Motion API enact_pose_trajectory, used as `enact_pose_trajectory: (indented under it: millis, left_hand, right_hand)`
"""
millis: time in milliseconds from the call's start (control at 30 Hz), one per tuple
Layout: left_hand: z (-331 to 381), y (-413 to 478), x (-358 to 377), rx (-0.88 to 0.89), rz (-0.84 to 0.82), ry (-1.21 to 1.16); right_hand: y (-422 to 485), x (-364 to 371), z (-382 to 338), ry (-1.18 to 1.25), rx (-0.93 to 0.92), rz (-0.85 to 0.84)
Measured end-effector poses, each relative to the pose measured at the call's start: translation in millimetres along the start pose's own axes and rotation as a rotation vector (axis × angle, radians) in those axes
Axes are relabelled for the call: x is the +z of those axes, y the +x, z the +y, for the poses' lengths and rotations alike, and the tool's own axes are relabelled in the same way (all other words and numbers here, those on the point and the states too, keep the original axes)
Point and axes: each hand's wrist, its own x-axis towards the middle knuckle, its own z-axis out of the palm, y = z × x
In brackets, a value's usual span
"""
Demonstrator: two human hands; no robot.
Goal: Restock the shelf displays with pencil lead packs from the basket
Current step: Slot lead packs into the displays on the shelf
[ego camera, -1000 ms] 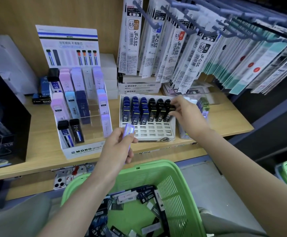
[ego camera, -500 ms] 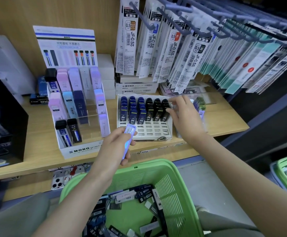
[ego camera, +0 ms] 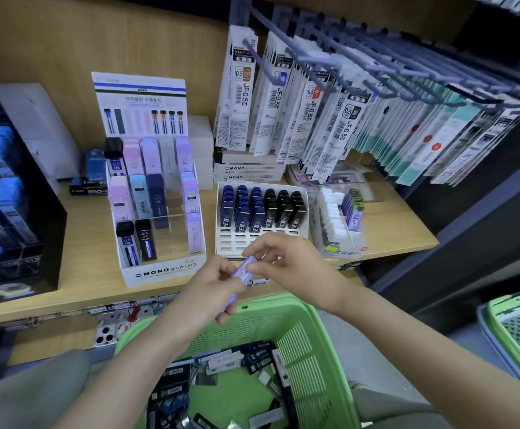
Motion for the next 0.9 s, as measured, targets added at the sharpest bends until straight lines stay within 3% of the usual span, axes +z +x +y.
enact_pose_trajectory:
  millis: [233,400,600,767,900]
  left_hand:
    - [3.5,-13.2,-21.6,0.164,0.193,-0.210]
    - [0.5,-22.2,-29.5,0.283,0.235,-0.282]
    - [1.5,-34.6,-40.6,0.478,0.253,0.047]
    - [2.3,-40.1,-36.5,0.672,0.267,0.348]
    - [0.8,-29.6,-21.9,0.699,0.256,0.409]
  right_hand:
    - [-16.3,7.6,-7.2,0.361,0.153,-0.035]
    - [-27.3,31.4,-14.1,0.397,0.202,-0.109]
    - [-32.4,43.6,-24.0,0.204,0.085,-0.041]
    - [-40.5,30.6,-42.4,0.166,-0.086,0.158]
    - [-45.9,14.9,-39.8,0.093,-0.091,0.211]
